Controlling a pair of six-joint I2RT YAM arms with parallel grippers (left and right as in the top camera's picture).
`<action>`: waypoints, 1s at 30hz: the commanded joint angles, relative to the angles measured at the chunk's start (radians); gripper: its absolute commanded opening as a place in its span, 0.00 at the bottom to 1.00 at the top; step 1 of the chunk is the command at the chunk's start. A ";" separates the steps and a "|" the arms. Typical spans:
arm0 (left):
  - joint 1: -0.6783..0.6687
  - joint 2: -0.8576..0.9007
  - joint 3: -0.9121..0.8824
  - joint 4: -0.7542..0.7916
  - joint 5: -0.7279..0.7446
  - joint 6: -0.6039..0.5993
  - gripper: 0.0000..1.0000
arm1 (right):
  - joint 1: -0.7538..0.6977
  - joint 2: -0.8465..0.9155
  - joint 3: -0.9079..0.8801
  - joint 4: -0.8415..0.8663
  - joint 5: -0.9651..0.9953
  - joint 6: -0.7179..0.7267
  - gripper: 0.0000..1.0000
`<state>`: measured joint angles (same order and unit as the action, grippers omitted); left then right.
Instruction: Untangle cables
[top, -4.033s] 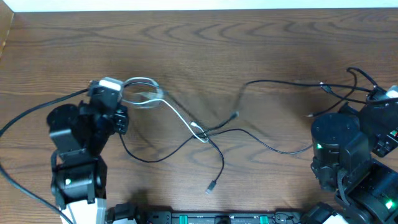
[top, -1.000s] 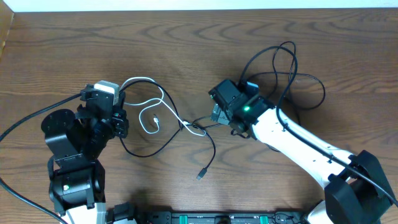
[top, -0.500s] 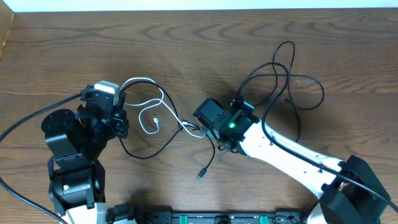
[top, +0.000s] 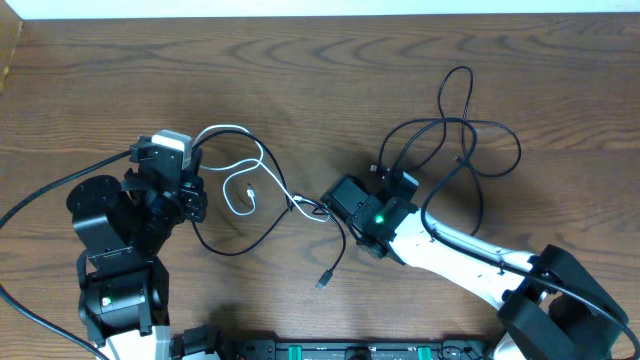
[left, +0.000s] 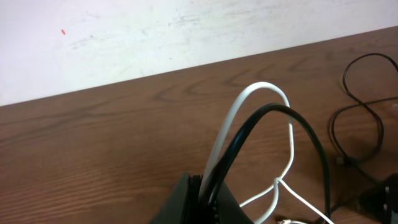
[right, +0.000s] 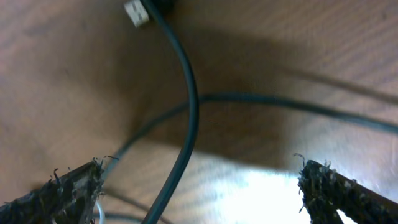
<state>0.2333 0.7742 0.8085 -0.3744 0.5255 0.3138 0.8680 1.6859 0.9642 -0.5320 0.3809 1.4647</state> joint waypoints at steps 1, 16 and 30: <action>0.004 -0.006 0.014 0.000 0.017 -0.005 0.08 | 0.003 0.003 -0.025 0.035 0.159 -0.007 0.96; 0.004 -0.006 0.014 -0.010 0.017 -0.005 0.08 | -0.014 0.008 -0.094 0.166 0.234 0.002 0.88; 0.004 -0.006 0.014 -0.014 0.017 -0.005 0.07 | -0.014 0.147 -0.095 0.293 0.219 0.001 0.84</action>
<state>0.2333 0.7742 0.8085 -0.3870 0.5255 0.3138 0.8558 1.8095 0.8795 -0.2546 0.6079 1.4551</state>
